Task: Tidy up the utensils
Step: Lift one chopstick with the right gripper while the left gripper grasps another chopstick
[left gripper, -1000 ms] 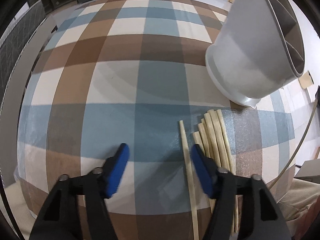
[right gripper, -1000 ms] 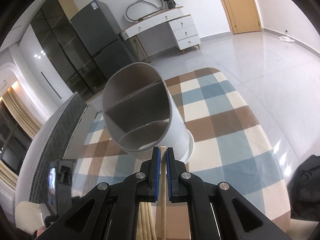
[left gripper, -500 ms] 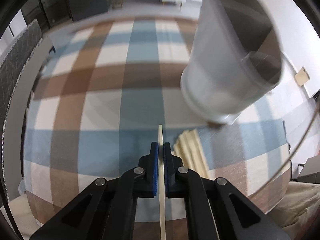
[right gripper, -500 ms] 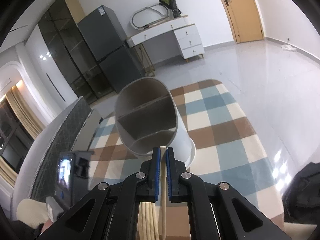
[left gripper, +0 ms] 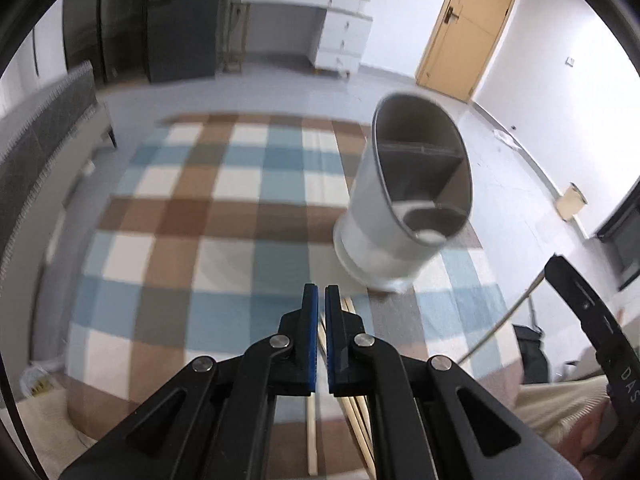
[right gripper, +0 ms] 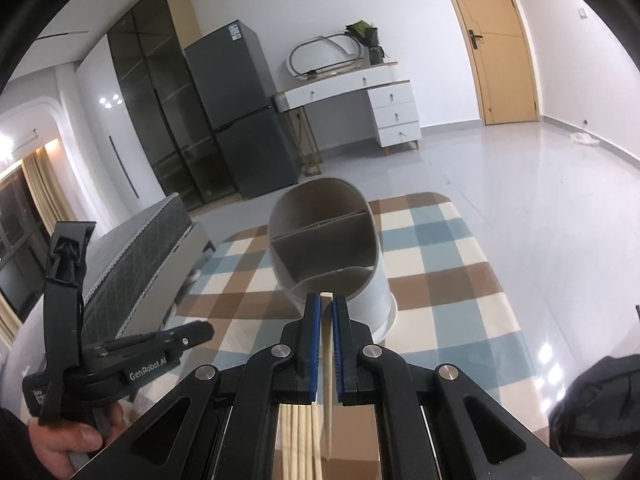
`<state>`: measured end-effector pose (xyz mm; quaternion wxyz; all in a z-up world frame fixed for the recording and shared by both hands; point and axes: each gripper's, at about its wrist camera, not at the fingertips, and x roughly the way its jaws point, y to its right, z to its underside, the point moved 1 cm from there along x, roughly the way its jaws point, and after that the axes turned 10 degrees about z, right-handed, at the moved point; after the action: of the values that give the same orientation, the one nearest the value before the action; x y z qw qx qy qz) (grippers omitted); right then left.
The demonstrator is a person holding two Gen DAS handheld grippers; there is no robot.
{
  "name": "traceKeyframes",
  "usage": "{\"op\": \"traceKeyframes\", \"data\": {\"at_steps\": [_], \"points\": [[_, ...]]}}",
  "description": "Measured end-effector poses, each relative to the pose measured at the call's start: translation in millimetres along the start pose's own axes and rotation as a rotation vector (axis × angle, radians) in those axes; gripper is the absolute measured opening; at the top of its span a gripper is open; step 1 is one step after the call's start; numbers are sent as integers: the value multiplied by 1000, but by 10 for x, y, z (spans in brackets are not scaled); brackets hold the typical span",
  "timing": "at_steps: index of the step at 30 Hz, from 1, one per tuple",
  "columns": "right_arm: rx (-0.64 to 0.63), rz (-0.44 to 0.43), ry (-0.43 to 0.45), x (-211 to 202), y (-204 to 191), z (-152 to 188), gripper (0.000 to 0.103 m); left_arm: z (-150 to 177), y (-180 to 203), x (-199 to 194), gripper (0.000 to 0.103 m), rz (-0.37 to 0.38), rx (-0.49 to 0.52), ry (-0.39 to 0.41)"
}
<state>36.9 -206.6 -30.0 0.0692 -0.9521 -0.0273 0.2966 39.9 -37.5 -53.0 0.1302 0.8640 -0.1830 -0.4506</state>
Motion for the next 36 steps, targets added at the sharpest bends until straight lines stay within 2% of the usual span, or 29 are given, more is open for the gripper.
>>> {"op": "traceKeyframes", "data": {"at_steps": [2,4,5,6,7,9,12,15,19,26,28,30,31,32,33,36], "points": [[1,1,3,-14,-3,1,5,39,-74,128,3,-11,-17,-66],[7,1,6,-13,6,-9,5,106,-121,279,19,-36,-26,-161],[9,1,6,-11,13,-10,5,147,-146,347,34,-33,-31,-186],[14,3,5,3,25,-15,5,186,-163,425,41,-31,-24,-201],[17,3,2,12,32,-14,5,211,-173,469,43,-40,-14,-202],[26,9,-9,59,63,-15,5,247,-188,573,53,-77,2,-231],[48,11,-21,107,117,-23,5,329,-246,783,55,-85,-3,-315],[65,18,-29,173,184,-46,5,392,-274,915,55,-131,21,-359],[84,18,-34,234,218,-79,5,372,-174,950,56,-171,104,-362],[80,21,-44,317,208,-90,5,94,-203,1062,55,-175,75,-351],[89,20,-49,333,233,-92,5,28,-172,1093,46,-168,91,-352],[102,22,-52,349,263,-105,5,-30,-111,1127,24,-158,109,-369],[111,21,-54,358,284,-113,5,-61,-69,1152,18,-153,118,-382],[116,21,-55,366,294,-122,5,-84,-43,1174,6,-150,122,-391],[122,20,-55,372,304,-131,5,-108,-5,1201,2,-149,124,-403],[131,14,-56,369,297,-150,5,-147,49,1228,1,-144,112,-405]]}}
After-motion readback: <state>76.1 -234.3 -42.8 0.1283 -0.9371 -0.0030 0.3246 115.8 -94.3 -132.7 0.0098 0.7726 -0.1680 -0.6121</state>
